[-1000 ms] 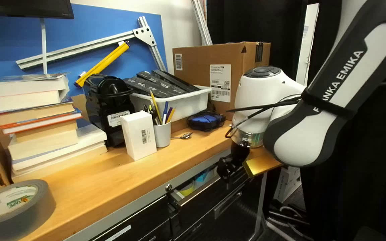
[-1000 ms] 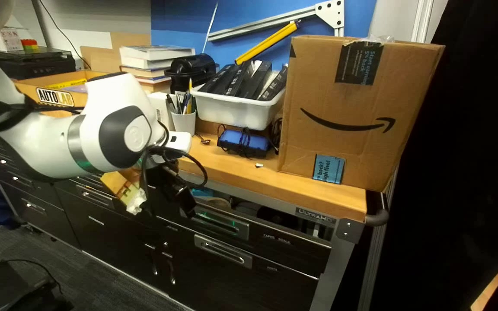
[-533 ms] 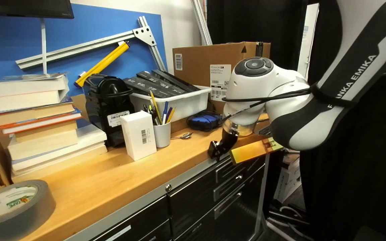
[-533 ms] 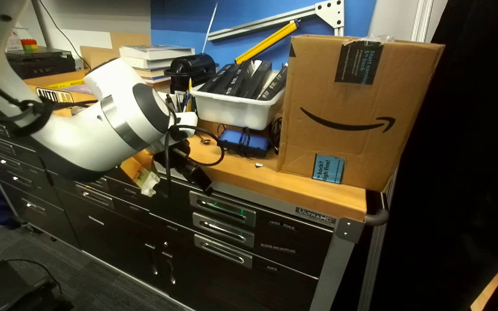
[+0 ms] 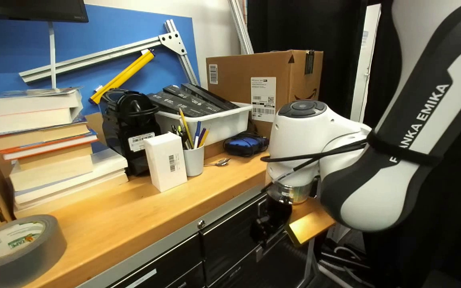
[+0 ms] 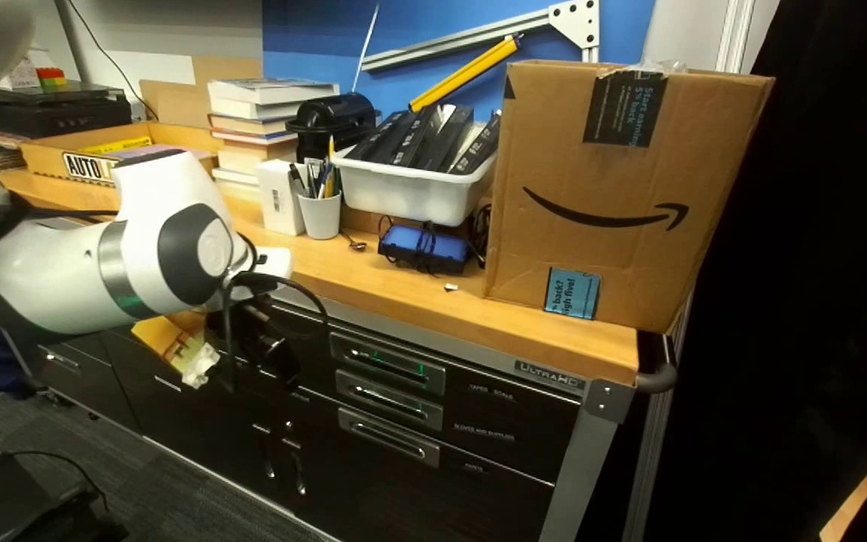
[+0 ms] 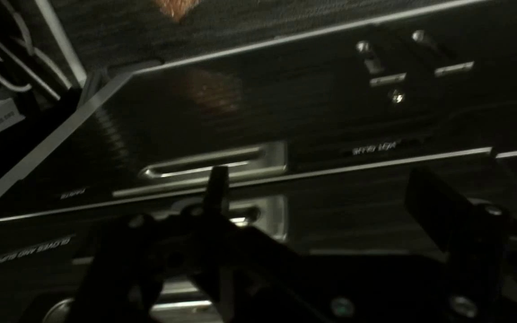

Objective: Place the blue block inside the open drawer then push the drawer closed

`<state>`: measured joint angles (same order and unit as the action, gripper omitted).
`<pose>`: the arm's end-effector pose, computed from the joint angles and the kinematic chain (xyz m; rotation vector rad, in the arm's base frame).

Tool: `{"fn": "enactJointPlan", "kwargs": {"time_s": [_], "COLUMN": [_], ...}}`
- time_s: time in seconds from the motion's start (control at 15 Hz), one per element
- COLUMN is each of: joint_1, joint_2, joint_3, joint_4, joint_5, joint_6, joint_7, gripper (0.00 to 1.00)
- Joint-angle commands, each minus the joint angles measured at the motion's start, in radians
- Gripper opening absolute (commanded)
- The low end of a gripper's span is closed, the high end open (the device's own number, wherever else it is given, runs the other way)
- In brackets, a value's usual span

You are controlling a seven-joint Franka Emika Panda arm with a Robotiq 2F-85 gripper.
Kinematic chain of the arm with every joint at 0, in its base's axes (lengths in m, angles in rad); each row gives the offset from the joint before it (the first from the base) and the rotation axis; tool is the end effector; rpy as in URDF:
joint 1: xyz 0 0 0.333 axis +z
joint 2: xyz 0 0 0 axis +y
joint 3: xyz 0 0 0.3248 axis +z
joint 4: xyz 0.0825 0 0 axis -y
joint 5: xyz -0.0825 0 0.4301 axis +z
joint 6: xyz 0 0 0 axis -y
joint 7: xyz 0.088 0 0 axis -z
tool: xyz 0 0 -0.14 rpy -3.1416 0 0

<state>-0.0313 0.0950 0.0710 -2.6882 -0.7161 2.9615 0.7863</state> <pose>0.4364 0.0588 0.1476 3.0235 -0.0798 0.3465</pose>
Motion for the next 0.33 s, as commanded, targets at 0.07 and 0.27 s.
{"fn": "enactJointPlan", "kwargs": {"time_s": [0.07, 0.27], "joint_1": [-0.145, -0.078], "joint_2": [-0.013, -0.008], "joint_3": [0.242, 0.169], "joint_4": [-0.066, -0.051], "joint_5": [0.364, 0.275], "joint_6": [-0.026, -0.032], "joint_7": [-0.348, -0.244], "gripper": [1.00, 1.00]}}
